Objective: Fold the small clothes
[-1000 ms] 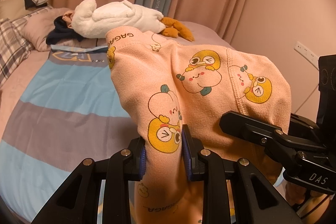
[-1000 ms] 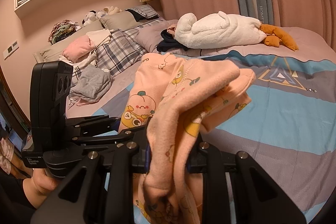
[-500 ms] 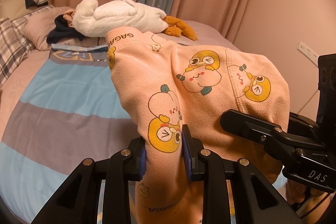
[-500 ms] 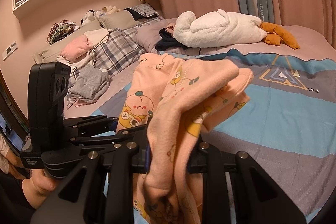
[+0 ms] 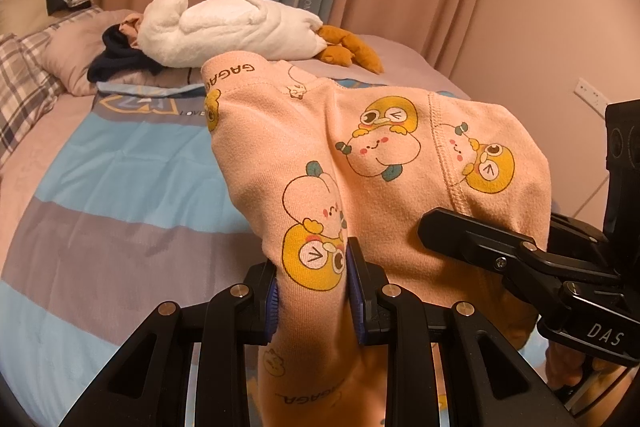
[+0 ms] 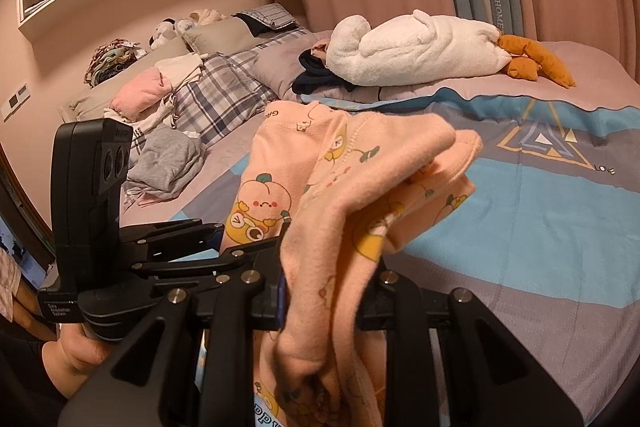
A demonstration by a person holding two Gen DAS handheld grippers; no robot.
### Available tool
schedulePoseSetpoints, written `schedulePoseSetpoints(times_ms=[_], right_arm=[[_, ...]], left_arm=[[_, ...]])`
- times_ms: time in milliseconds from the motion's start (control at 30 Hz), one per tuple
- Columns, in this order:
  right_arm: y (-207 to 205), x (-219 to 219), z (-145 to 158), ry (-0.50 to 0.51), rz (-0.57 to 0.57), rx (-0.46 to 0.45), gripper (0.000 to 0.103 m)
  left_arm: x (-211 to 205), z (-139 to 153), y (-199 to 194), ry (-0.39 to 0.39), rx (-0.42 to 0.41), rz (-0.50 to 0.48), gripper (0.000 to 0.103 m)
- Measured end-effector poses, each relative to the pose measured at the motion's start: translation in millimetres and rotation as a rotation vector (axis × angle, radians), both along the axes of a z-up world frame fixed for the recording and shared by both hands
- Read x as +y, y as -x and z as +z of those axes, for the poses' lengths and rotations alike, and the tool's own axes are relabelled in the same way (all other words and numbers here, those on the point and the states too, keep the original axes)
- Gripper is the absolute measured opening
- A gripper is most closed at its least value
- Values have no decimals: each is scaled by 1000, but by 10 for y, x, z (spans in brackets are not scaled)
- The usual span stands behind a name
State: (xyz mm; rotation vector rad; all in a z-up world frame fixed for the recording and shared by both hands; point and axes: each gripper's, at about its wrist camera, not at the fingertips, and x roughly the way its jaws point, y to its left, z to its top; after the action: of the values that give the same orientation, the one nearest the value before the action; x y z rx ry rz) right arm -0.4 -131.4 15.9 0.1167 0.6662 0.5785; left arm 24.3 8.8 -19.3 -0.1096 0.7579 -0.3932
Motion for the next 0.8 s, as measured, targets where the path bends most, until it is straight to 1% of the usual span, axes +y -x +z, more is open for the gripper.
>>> schedulePoseSetpoints(times_ms=[800], right_arm=[[-319,107,-213,-5,-11,39,24]], left_arm=[[-1,-112,-218,-21,36,-1,26]])
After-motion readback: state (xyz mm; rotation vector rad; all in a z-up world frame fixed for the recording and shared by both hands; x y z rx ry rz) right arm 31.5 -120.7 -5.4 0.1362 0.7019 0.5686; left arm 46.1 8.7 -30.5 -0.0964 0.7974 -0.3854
